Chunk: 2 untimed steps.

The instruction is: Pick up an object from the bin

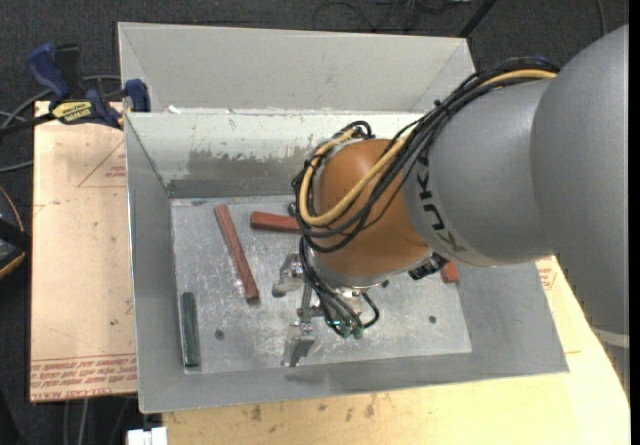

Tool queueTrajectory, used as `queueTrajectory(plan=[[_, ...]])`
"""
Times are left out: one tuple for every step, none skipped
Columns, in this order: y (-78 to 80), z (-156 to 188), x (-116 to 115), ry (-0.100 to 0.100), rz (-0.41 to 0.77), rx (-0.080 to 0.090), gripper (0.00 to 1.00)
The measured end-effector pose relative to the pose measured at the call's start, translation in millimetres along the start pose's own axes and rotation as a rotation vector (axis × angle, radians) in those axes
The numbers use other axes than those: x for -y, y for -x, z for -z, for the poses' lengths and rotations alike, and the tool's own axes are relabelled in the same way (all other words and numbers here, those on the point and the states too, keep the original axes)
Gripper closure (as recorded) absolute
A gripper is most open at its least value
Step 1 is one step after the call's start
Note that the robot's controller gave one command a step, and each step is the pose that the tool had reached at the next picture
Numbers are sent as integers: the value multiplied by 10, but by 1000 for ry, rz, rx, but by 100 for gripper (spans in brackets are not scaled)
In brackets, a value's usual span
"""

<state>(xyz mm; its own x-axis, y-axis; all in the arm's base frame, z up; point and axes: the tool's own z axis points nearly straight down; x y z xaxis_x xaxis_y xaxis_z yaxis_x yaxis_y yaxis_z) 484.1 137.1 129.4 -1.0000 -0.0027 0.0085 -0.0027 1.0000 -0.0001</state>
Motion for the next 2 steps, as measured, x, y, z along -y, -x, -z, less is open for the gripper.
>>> queueTrajectory(plan=[[22,34,5,1,-3,7,0],[494,-214,-179,2,55,14,0]])
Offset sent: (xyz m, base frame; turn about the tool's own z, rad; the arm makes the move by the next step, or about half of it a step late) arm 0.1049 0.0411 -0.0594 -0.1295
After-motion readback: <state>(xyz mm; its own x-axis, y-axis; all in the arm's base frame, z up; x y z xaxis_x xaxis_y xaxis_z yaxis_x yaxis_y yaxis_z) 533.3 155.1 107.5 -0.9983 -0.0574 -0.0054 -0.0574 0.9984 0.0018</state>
